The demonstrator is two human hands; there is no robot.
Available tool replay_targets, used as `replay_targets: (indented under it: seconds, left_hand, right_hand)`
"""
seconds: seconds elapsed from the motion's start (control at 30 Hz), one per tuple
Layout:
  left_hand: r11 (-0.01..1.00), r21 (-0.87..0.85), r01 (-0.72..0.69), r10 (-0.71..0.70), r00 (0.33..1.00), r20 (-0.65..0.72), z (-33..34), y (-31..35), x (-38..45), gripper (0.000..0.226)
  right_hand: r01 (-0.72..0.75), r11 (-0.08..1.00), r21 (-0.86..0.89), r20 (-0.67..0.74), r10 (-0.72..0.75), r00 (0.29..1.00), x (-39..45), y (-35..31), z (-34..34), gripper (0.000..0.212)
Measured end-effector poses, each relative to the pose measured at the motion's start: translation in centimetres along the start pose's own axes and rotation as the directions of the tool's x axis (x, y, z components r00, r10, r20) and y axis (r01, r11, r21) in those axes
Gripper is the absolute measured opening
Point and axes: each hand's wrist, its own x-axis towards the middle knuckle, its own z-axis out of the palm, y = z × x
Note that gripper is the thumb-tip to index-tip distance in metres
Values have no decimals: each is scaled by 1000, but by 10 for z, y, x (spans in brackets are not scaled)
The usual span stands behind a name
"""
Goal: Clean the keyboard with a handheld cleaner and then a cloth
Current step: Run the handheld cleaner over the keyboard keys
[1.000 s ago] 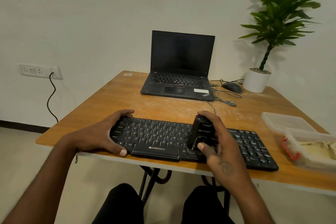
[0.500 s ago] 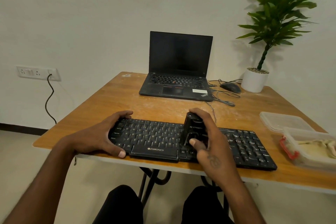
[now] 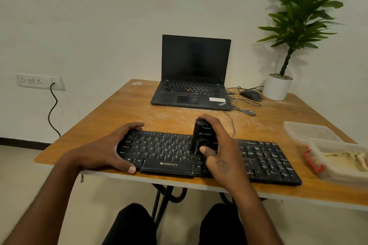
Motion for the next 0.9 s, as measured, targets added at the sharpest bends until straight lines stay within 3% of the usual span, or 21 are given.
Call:
replay_targets:
  seconds: [0.13, 0.27, 0.57, 0.67, 0.9]
  left_hand:
    - [1000, 1, -2, 2, 1000, 7, -1, -1, 0, 124]
    - [1000, -1, 0, 0, 1000, 3, -1, -3, 1, 125]
    - [1000, 11, -4, 4, 1000, 8, 0, 1, 0, 121]
    - [1000, 4, -7, 7, 1000, 5, 0, 1, 0, 122]
    - [1000, -4, -3, 3, 1000, 5, 0, 0, 0, 125]
  right_hand:
    - [-51, 997, 53, -24, 52, 998, -2, 5, -20, 88]
    - [-96, 994, -58, -129, 88, 988, -2, 12, -40, 87]
    - [18, 981, -194, -4, -19, 1000, 4, -3, 1, 95]
    - [-42, 989, -142, -40, 36, 999, -1, 4, -21, 97]
    - [-98, 960, -263, -136, 63, 989, -6, 9, -28, 95]
